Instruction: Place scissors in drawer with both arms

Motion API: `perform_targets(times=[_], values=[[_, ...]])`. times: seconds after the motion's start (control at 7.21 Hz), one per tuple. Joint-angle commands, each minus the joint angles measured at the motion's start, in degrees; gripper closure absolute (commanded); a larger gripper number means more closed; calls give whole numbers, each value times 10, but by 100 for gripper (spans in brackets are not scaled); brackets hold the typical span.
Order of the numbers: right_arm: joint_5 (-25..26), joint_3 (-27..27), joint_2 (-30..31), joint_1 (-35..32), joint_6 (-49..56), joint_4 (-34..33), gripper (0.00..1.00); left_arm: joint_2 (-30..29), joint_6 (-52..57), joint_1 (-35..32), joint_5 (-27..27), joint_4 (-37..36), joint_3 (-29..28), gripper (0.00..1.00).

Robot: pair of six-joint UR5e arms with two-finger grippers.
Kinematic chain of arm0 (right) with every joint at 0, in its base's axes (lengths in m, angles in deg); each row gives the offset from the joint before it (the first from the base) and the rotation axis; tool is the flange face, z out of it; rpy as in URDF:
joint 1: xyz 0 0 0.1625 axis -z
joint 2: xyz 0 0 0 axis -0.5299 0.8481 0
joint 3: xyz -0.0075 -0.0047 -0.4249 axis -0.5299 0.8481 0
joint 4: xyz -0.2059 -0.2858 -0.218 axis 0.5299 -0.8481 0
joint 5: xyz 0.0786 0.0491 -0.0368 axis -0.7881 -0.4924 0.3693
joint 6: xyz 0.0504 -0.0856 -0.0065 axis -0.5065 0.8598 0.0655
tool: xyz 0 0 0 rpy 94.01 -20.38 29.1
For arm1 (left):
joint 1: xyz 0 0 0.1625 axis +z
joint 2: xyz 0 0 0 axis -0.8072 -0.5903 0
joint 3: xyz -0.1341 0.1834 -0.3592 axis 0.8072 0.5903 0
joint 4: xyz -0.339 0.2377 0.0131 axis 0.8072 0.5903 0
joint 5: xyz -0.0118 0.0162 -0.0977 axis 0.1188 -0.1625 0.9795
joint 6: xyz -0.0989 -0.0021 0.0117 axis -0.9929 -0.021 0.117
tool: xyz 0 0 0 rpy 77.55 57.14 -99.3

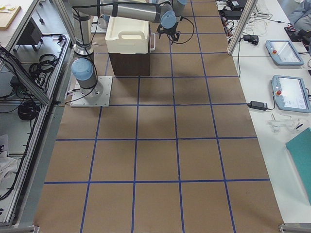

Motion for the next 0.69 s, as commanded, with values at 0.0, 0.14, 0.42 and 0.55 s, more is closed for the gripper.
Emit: perform_targets(times=[0.0,0.14,0.42,0.55], values=[[-5,0,-9,-9,53,8,1,-44,96,-1,8,-47,-3,0],[-1,-1,-11,-18,56,10,1,-61,124,-1,17,-56,-5,0],[3,-2,-33,-53,60,10,0,-88,160,-1,22,-65,-12,0],[4,-1,-48,-59,62,10,0,-97,190,-1,23,-66,-17,0]])
